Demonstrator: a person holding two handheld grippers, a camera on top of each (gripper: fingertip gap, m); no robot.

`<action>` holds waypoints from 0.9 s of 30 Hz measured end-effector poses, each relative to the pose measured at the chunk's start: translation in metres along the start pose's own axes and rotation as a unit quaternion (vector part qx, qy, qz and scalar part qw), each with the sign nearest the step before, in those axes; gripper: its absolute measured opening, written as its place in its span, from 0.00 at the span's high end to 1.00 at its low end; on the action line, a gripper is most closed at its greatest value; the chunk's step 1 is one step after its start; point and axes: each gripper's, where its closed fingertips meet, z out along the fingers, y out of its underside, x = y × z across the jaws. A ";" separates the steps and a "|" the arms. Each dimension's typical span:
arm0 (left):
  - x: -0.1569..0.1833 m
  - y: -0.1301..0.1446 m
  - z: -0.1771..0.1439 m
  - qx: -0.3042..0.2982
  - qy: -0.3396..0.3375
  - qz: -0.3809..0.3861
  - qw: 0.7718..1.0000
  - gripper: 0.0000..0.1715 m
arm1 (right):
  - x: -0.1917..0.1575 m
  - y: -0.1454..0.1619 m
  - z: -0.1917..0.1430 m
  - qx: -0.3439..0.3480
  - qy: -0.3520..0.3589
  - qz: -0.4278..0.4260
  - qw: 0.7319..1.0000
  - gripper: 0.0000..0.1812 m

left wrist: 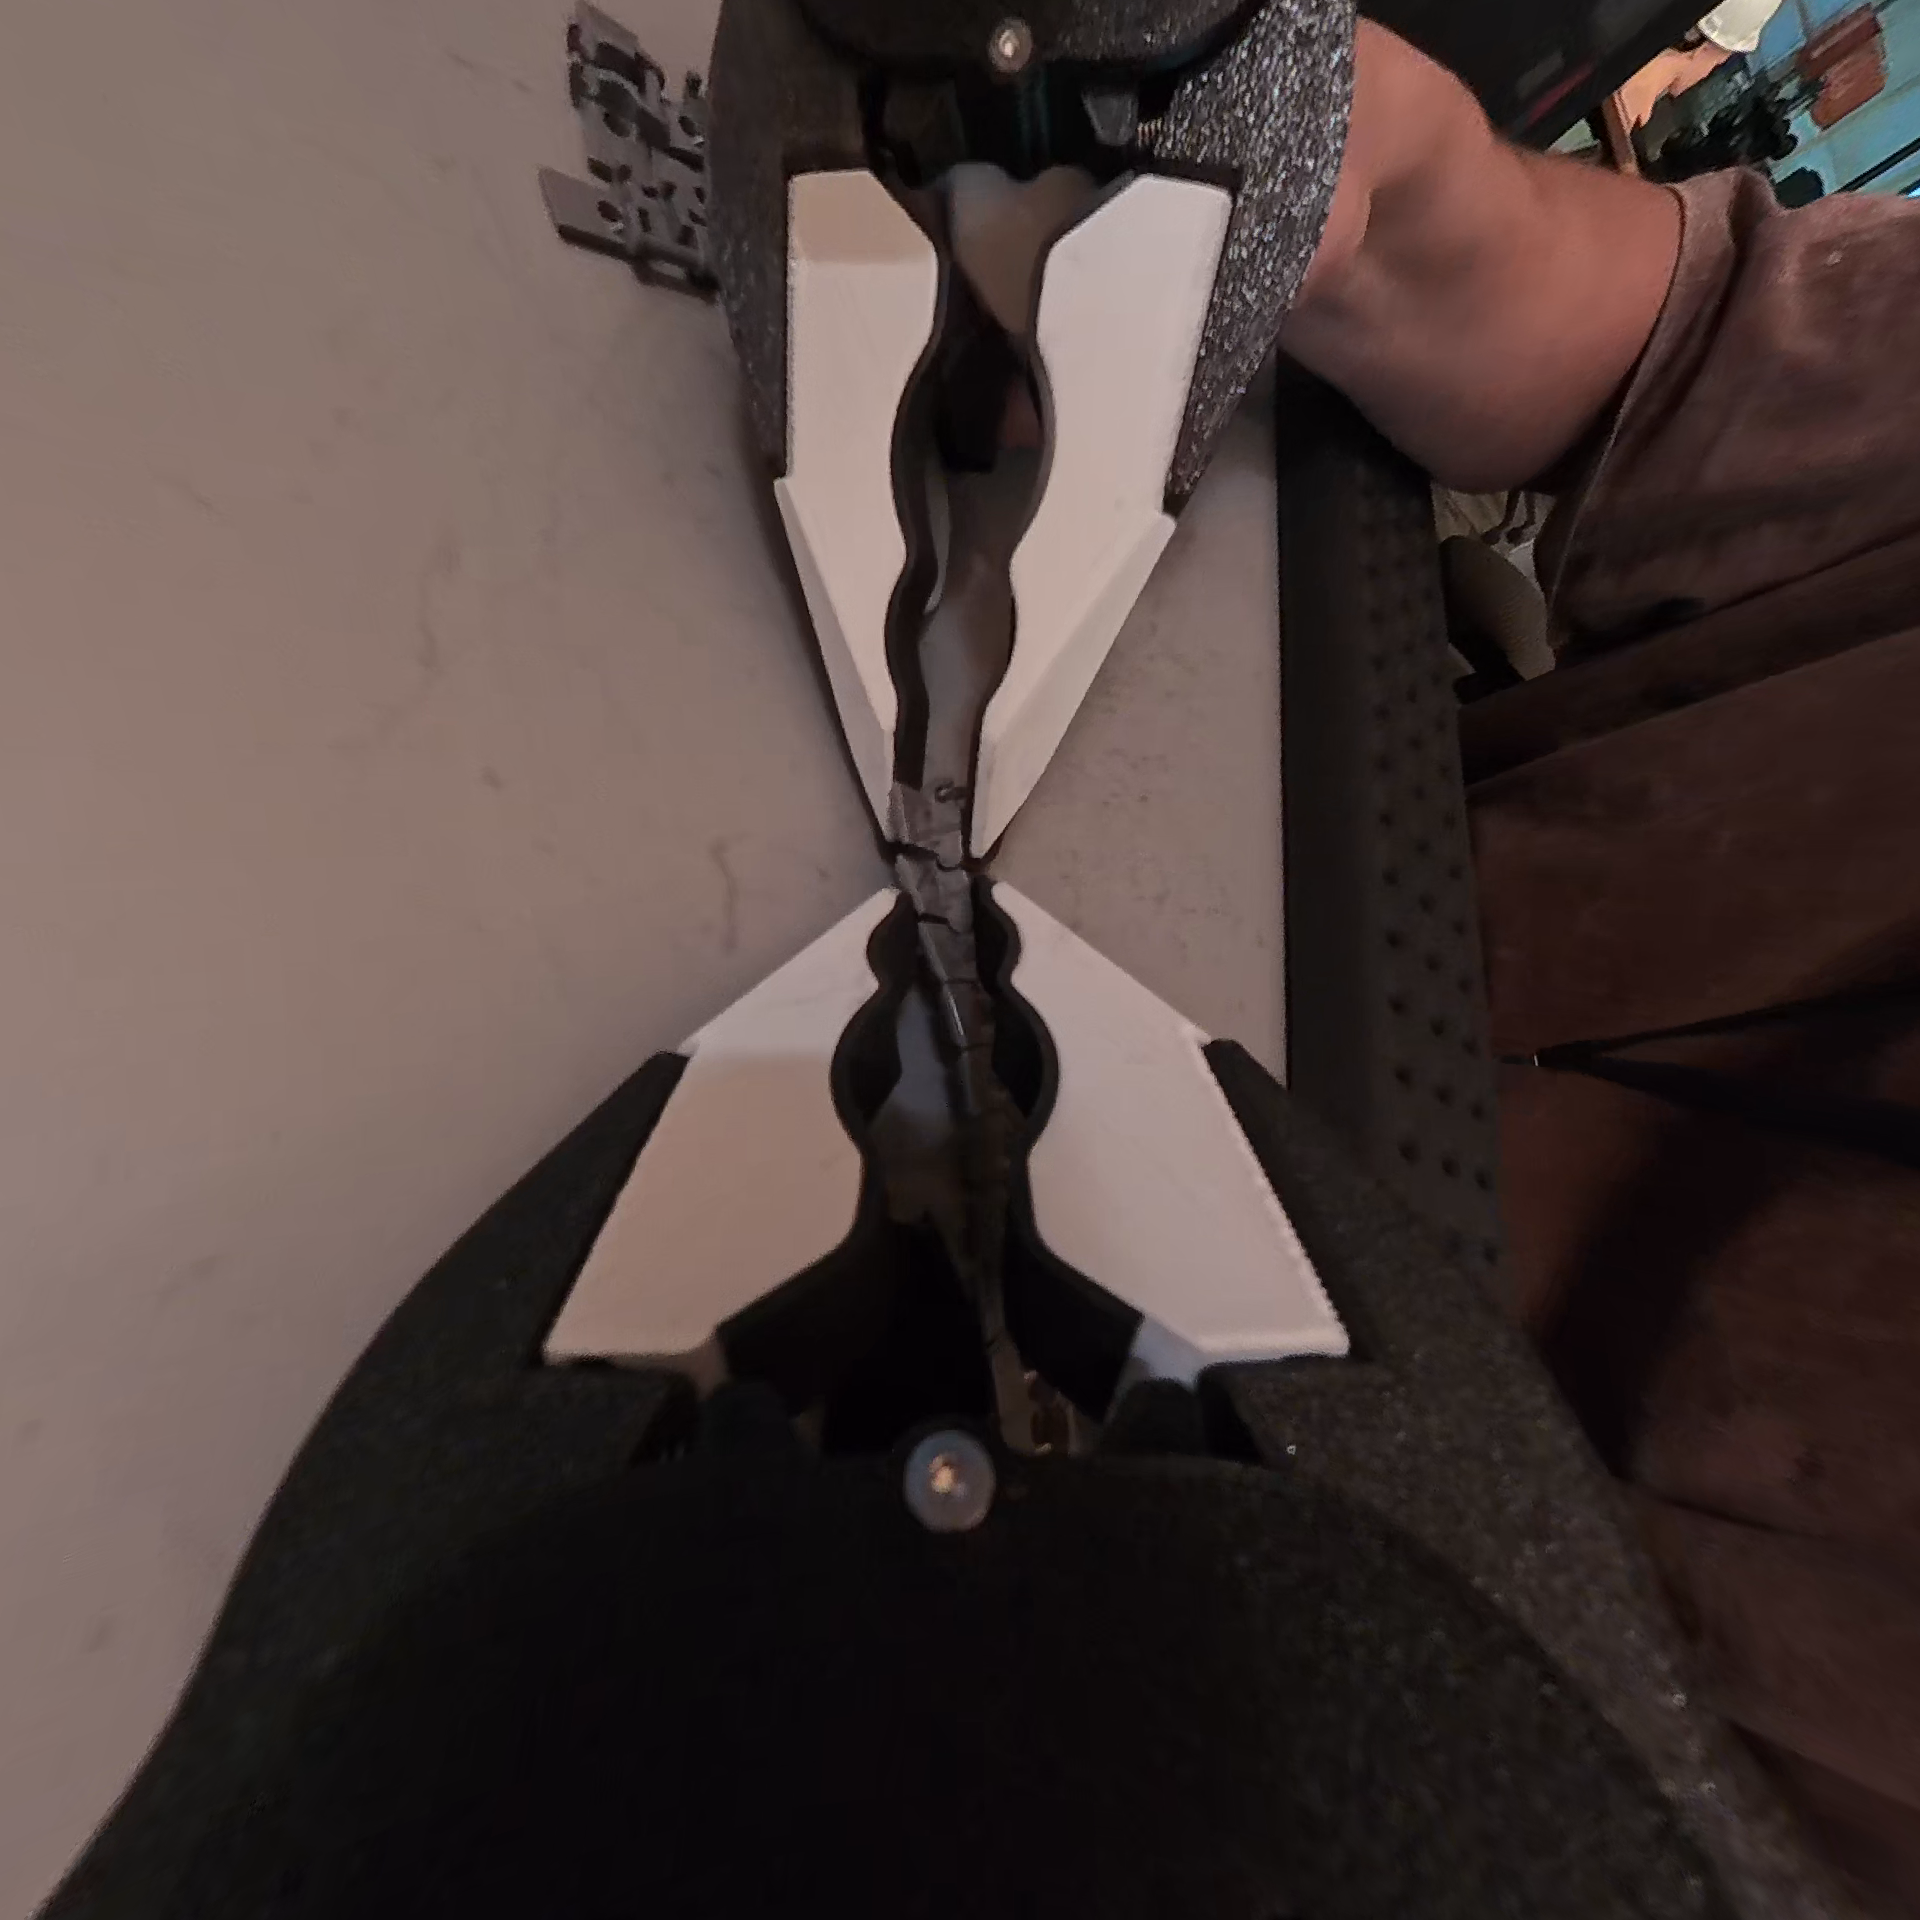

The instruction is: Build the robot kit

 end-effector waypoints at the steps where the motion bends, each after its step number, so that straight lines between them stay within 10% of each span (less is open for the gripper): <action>1: 0.000 0.000 0.000 0.000 0.000 0.001 1.000 0.95 | 0.000 0.000 0.000 0.001 0.003 -0.001 1.000 0.95; 27: 0.026 0.004 0.010 -0.014 -0.044 0.225 0.973 0.96 | -0.024 0.015 0.003 -0.016 0.007 -0.157 0.987 0.96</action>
